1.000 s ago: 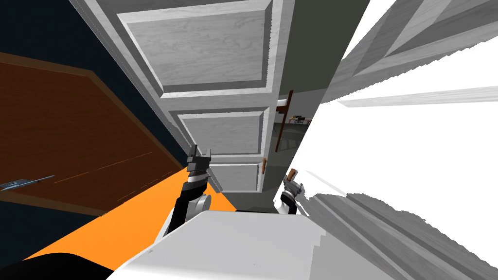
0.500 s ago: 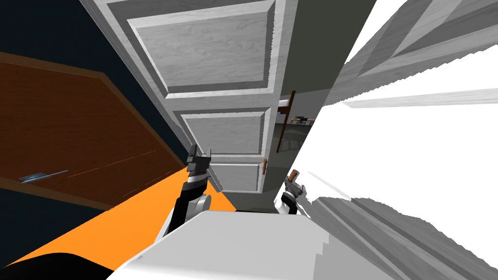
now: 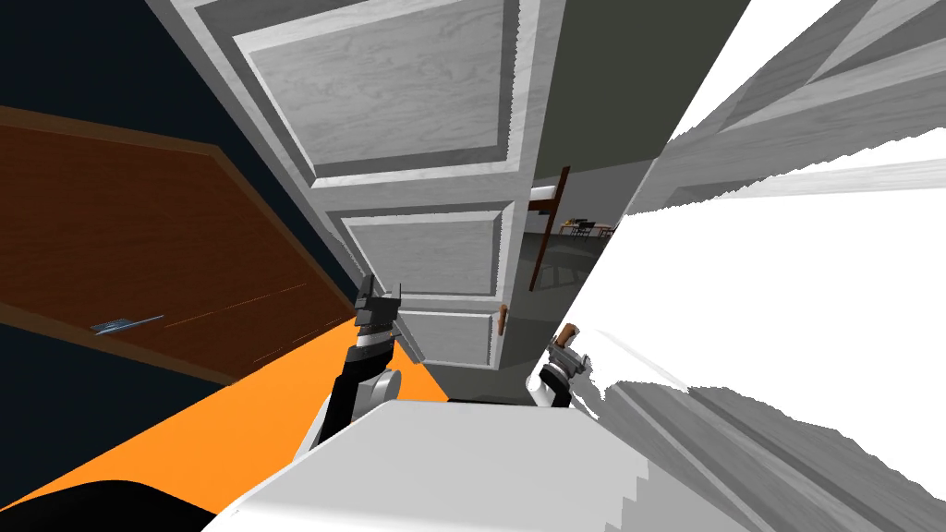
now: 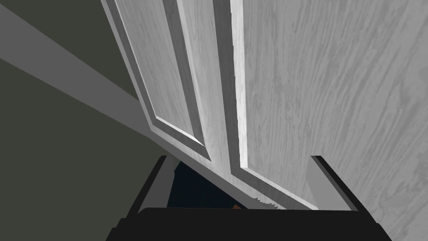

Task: Push the door open

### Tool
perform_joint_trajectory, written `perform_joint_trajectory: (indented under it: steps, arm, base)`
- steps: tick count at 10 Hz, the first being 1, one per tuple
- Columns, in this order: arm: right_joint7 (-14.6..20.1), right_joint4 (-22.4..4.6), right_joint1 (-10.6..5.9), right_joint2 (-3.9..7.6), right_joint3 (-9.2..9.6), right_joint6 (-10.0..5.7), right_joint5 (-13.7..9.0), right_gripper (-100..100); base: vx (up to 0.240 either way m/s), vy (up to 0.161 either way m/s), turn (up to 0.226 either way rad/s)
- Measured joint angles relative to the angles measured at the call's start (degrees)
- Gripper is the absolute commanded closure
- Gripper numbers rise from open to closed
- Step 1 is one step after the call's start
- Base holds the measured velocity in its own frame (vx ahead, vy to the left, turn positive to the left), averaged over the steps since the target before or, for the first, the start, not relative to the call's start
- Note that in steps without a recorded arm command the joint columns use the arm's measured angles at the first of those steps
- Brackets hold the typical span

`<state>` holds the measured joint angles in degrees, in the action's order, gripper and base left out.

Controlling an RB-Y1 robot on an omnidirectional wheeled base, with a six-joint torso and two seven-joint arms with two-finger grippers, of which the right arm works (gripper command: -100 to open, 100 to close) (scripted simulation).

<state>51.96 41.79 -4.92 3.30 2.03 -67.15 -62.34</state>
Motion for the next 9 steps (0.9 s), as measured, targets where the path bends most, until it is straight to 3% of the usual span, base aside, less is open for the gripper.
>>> perform_joint_trajectory:
  steps: [2, 3, 4, 5, 6, 7, 8, 9]
  arm:
    - [1.45, -3.08, -1.57, 0.12, -0.07, -1.20, 0.11, 100]
    - [0.26, -0.74, -0.12, -0.09, -0.75, -0.90, -0.57, 100]
    - [0.96, -3.85, -1.83, 0.43, -1.32, -1.45, -0.99, 100]
    - [2.73, -8.12, -3.97, 0.61, -2.21, -3.17, -1.56, 100]
    - [1.40, -5.35, -2.61, 0.49, -2.80, -2.82, -2.12, 100]
    - [1.31, -5.98, -3.31, 0.88, -3.03, -2.78, -2.26, 100]
    - [1.45, -5.99, -3.45, 0.54, -3.00, -3.36, -2.15, 100]
    - [0.72, -3.82, -2.21, 0.42, -2.96, -3.05, -2.17, 100]
  base:
    - [0.016, -0.014, 0.063]
    - [0.025, -0.049, 0.078]
    - [0.040, -0.068, 0.135]
    - [0.030, -0.065, 0.076]
    - [-0.002, -0.040, -0.009]
    - [0.008, -0.015, -0.026]
    - [0.010, 0.010, 0.014]
    - [0.016, -0.023, 0.140]
